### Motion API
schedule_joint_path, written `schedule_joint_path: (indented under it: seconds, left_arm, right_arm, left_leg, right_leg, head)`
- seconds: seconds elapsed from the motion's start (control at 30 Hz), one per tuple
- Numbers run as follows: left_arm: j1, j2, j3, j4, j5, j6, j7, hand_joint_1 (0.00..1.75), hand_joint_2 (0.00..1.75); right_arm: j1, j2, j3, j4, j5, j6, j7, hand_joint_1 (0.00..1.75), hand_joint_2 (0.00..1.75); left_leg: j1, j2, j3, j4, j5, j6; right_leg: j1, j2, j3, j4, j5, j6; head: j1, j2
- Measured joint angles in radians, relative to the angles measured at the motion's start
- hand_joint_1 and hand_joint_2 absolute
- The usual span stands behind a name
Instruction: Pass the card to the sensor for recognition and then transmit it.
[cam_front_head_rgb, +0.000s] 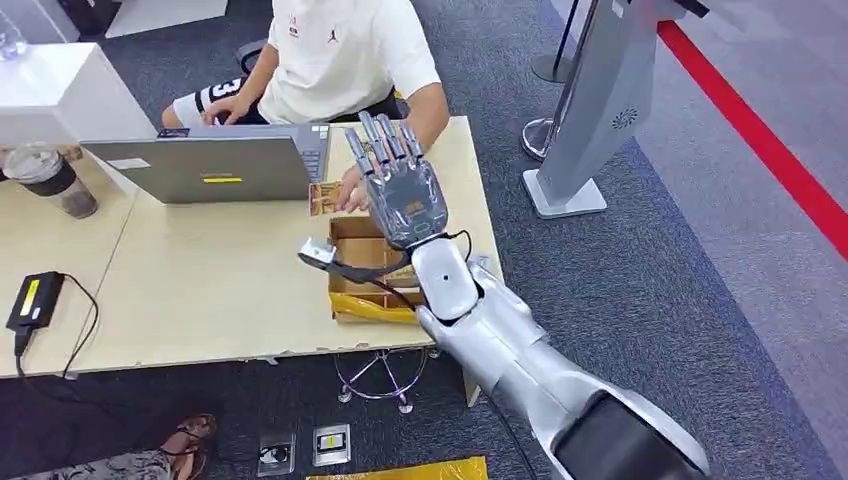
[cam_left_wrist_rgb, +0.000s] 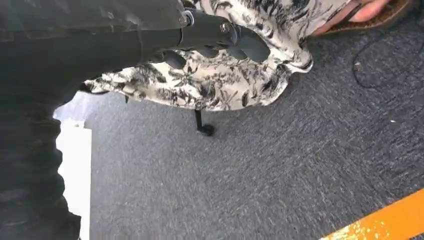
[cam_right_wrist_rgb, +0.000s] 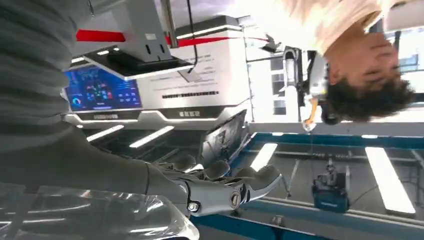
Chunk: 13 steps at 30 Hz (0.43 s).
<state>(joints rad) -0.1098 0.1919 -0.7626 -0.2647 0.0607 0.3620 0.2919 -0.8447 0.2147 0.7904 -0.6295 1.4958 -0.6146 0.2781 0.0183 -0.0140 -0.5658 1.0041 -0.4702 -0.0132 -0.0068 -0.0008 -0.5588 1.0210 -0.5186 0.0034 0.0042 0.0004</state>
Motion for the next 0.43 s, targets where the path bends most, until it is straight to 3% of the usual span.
schedule_joint_path:
  seconds: [0.13, 0.33, 0.43]
  left_arm:
    - [0.007, -0.003, 0.007, 0.0, 0.023, 0.0, 0.045, 0.0, 1.75]
    - [0.014, 0.002, 0.018, 0.0, 0.034, 0.0, 0.052, 0.0, 1.75]
    - [0.013, 0.007, 0.025, 0.0, 0.047, 0.002, 0.054, 0.0, 1.75]
  right_arm:
    - [0.103, -0.086, -0.074, -0.176, -0.008, 0.002, 0.023, 0.0, 1.75]
    - [0.229, -0.216, -0.21, -0.46, -0.05, 0.003, 0.039, 0.0, 1.75]
    - [0.284, -0.269, -0.272, -0.567, -0.084, -0.023, 0.089, 0.0, 1.75]
  left_leg:
    - [0.0, 0.0, 0.0, 0.0, 0.0, 0.0]
    - [0.0, 0.002, 0.001, 0.0, -0.001, 0.0]
    - [0.0, 0.002, 0.003, 0.001, -0.002, 0.0]
  right_leg:
    - [0.0, 0.0, 0.0, 0.0, 0.0, 0.0]
    - [-0.001, 0.001, 0.0, -0.001, 0.0, 0.0]
    - [-0.001, 0.001, 0.0, -0.001, 0.0, 0.0]
  head:
    - [0.0, 0.0]
    - [0.0, 0.0]
    - [-0.001, 0.0]
